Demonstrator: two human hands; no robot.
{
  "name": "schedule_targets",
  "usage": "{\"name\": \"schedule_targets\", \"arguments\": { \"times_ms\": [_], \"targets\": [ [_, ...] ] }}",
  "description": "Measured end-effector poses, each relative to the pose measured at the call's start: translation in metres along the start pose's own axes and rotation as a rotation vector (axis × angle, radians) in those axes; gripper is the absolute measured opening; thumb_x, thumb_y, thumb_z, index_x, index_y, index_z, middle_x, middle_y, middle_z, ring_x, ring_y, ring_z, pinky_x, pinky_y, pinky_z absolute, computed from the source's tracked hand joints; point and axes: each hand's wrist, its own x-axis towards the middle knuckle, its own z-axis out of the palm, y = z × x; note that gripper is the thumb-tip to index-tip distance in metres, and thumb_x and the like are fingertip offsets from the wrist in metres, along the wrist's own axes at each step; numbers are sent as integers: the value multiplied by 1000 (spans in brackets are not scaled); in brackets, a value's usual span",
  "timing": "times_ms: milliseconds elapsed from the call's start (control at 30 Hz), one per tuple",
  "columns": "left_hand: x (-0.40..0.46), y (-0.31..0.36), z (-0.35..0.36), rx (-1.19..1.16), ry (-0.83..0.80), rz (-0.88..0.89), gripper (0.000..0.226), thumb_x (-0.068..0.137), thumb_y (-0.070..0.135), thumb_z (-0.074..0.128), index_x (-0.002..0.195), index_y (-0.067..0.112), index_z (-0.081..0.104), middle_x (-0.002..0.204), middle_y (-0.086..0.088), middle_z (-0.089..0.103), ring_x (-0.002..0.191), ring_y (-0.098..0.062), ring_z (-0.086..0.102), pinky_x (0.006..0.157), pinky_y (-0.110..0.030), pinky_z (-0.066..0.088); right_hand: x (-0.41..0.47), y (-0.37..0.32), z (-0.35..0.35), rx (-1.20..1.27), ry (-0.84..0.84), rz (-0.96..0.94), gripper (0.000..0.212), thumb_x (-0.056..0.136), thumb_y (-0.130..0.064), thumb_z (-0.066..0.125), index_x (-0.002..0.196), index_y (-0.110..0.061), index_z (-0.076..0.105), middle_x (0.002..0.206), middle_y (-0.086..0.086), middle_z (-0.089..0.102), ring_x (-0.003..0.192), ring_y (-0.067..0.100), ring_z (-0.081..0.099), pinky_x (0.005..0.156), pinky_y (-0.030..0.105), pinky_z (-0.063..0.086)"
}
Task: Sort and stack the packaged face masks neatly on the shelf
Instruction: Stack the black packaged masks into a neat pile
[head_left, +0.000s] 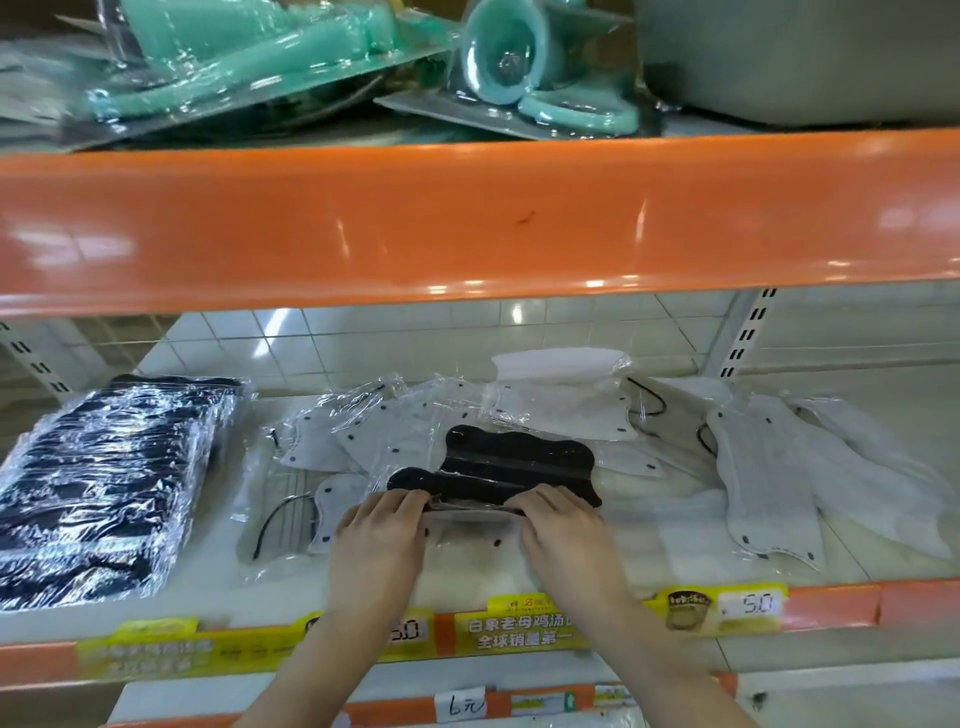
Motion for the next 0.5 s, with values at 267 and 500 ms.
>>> {"name": "schedule_targets", "arguments": {
  "times_ms": [267, 500],
  "targets": [
    [-3, -41, -24, 22, 162, 14, 28, 78, 14, 44, 79, 13, 72, 72, 1, 66, 61, -24, 63, 47, -28, 46, 11, -39, 11, -27, 32, -70, 36, 61, -2, 78, 89, -20, 67, 90, -5, 64, 79, 17, 63, 68, 29, 52],
    [-8, -102, -68, 40, 221, 25, 32, 80, 16, 46, 95, 15, 74, 86, 1, 70, 80, -23, 64, 61, -32, 50, 27, -114, 34, 16, 130, -174, 31, 74, -13, 50, 100, -20, 66, 104, -5, 66, 93, 17, 60, 82, 28, 46]
  ]
}}
